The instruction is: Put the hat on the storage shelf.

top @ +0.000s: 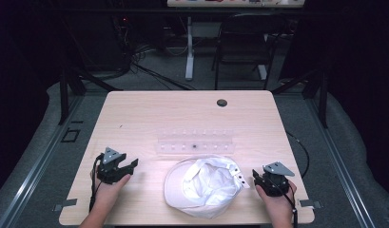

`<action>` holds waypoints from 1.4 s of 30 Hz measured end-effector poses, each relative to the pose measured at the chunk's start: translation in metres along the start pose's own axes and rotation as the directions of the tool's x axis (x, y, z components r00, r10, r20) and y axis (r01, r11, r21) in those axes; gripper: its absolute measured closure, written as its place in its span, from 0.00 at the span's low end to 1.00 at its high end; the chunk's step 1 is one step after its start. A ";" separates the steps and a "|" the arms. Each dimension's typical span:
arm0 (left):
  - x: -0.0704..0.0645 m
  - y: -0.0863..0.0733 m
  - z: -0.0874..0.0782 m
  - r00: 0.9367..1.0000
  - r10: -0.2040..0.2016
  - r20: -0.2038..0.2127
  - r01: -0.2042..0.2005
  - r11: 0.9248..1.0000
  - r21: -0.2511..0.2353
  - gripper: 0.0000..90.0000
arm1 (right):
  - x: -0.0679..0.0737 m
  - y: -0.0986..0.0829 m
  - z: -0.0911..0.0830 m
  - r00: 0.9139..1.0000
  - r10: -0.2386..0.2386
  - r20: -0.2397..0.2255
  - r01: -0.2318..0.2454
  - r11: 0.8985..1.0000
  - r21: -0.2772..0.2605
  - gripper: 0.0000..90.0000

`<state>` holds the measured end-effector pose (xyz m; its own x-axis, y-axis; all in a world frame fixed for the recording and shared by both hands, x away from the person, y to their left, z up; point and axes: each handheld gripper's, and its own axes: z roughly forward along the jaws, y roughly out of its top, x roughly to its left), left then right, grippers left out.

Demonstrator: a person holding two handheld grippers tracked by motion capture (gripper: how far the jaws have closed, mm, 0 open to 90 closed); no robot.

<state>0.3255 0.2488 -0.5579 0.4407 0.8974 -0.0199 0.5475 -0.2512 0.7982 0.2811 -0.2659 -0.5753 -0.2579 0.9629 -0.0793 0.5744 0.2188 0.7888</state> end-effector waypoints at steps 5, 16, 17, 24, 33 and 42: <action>-0.001 0.002 -0.007 1.000 0.016 0.012 -0.016 1.000 0.010 0.51 | 0.003 0.006 -0.008 0.999 -0.030 0.022 0.030 1.000 -0.002 0.61; -0.002 0.004 -0.009 0.999 0.048 0.017 -0.049 0.999 0.017 0.51 | 0.000 0.019 -0.009 0.996 0.025 -0.089 -0.018 0.997 0.078 0.63; -0.002 0.004 -0.009 0.999 0.048 0.018 -0.049 0.999 0.014 0.50 | -0.002 0.022 -0.010 0.994 0.030 -0.109 -0.021 0.996 0.087 0.63; -0.003 0.003 -0.010 0.999 0.041 0.032 -0.042 0.999 0.023 0.49 | -0.009 0.043 -0.017 0.982 0.048 -0.185 -0.021 0.989 0.149 0.65; -0.003 0.002 -0.008 0.998 0.035 0.045 -0.037 0.999 0.038 0.50 | -0.002 0.064 -0.026 0.980 -0.106 -0.166 0.139 0.969 0.202 0.65; -0.003 0.003 -0.009 0.998 0.042 0.047 -0.044 0.998 0.034 0.51 | -0.002 0.082 -0.031 0.955 0.022 -0.297 0.062 0.961 0.269 0.66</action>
<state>0.3191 0.2483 -0.5501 0.4966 0.8679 -0.0143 0.5513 -0.3026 0.7775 0.3044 -0.2546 -0.4911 -0.4642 0.8772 0.1226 0.7452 0.3121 0.5893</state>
